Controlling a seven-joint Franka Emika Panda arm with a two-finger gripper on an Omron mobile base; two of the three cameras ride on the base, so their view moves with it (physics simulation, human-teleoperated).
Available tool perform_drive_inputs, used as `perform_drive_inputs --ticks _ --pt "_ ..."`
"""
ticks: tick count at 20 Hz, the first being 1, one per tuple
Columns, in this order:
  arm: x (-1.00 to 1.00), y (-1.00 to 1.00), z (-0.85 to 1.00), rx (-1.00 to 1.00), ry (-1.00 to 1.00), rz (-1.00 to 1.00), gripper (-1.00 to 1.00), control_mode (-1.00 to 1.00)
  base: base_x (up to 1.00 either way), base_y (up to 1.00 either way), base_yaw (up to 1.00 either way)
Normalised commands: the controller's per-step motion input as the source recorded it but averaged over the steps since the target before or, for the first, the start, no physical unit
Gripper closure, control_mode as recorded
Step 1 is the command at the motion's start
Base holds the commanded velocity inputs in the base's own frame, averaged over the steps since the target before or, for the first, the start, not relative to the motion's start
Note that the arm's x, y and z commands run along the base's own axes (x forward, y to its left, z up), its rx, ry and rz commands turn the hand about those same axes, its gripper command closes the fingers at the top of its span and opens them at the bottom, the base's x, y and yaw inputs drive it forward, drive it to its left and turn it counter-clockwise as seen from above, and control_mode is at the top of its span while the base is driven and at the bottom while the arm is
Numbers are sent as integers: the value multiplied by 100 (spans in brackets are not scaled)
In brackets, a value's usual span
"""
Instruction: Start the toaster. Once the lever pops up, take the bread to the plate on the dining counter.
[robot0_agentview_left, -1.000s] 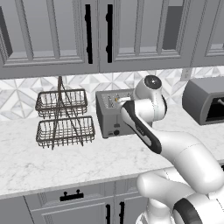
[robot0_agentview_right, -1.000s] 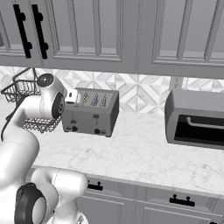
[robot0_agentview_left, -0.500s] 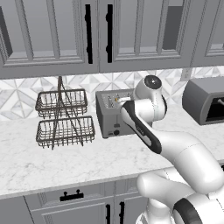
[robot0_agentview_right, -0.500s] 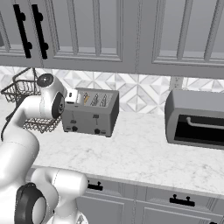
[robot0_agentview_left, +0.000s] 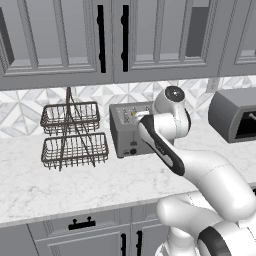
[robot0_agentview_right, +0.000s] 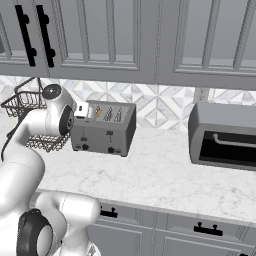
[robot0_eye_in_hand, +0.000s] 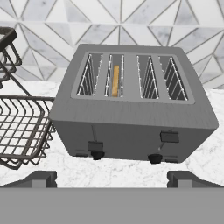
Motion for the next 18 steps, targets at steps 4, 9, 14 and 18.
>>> perform_drive_inputs --ticks 4,9,14,18 --pt "0 0 0 0 0 0 -100 -100 0 0 0" --pt "0 0 0 0 0 0 -100 -100 0 0 0" --pt "0 0 0 0 0 0 -100 -100 0 0 0" --pt "0 0 0 0 0 0 -100 -100 0 0 0"
